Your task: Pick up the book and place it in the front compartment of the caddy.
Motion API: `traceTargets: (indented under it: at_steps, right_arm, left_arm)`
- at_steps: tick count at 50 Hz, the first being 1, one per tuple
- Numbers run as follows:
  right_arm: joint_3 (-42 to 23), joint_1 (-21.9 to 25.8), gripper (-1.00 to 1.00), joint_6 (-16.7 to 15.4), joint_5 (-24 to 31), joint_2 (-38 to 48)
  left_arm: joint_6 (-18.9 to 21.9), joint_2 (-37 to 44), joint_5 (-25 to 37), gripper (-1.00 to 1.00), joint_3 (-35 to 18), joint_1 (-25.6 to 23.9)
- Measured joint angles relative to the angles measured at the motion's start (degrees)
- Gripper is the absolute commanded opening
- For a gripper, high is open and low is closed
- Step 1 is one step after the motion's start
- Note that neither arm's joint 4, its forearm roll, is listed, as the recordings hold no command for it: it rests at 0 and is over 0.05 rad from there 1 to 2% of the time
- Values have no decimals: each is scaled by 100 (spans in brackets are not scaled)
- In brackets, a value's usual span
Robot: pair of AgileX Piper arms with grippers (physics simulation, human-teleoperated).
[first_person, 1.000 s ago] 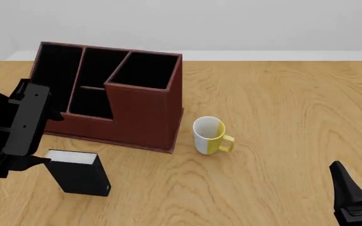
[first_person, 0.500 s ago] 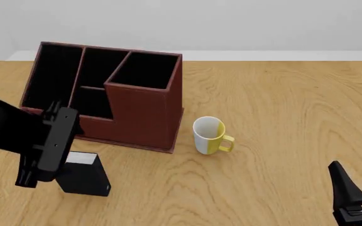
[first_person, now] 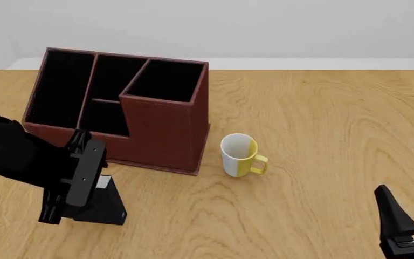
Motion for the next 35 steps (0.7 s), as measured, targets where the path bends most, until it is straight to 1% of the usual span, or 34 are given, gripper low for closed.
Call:
traceTargets:
  at_steps: [19,35]
  right_arm:
    - [1,20,100,-44,-195,223]
    - [2,18,100,-61,-461,506]
  left_arm:
    - [-117,269,-351,100,161,116]
    - [-195,449,-454,100,193,215]
